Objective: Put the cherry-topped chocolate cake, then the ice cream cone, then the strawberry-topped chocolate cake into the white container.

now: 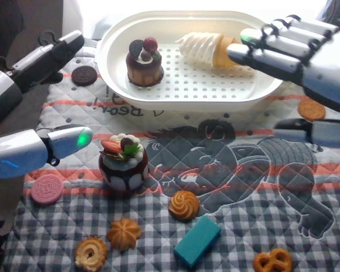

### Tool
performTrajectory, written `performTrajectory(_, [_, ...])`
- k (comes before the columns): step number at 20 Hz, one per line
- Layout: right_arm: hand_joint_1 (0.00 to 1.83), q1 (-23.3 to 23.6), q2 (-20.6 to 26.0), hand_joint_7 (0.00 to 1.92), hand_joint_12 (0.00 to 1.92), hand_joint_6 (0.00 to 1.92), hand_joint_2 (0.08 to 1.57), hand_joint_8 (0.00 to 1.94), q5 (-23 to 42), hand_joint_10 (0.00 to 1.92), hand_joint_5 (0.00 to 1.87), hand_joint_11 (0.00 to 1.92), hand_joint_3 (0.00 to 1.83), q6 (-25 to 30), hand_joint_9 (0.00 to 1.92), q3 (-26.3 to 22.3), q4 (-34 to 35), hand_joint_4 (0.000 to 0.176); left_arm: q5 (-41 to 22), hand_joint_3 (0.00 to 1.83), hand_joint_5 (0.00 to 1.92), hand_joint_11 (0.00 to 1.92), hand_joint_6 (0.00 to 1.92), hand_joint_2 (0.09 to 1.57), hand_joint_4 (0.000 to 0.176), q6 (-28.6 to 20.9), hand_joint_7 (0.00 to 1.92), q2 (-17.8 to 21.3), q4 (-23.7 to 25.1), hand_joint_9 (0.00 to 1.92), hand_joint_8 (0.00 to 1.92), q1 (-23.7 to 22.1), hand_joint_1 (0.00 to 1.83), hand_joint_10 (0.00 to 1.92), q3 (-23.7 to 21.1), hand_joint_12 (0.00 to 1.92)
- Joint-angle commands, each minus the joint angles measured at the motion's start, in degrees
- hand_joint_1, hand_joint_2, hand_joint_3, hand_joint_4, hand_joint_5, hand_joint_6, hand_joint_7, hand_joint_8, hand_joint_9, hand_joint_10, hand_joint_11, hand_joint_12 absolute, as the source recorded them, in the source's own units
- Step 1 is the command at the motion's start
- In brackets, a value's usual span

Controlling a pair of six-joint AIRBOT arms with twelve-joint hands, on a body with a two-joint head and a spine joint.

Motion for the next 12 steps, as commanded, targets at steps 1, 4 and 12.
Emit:
performTrajectory(1, [0.77,-0.4,1.1,0.01,1.0,0.0,1.19,0.0,9.1,0.37,0.0,0.0,0.0,1.1,0.0,-0.8,-0.6,0.022,-5.5,0.0,0.01,0.0,0.01,1.13,0.07,-0.4,0.05,0.7,1.4,0.04,0.01,-0.2,0.83,0.01,-0.3,0.11])
performTrajectory(4, [0.76,-5.3,3.8,0.06,0.82,0.0,1.17,0.02,13.5,0.34,0.0,0.0,0.0,2.5,0.05,-3.4,-1.1,0.044,-1.1,0.0,0.0,0.0,0.0,1.12,0.036,-0.4,0.06,1.1,3.1,0.06,0.0,-0.2,0.74,0.01,-0.4,0.5])
performTrajectory(12, [0.82,-14.7,7.0,0.0,0.69,0.0,1.18,0.0,21.3,0.17,0.0,0.0,0.0,5.0,0.06,-5.9,1.6,0.0,16.5,0.0,0.0,0.0,0.0,1.08,0.088,-0.3,0.0,-2.3,9.8,0.0,0.0,-7.2,0.75,0.0,3.7,0.38])
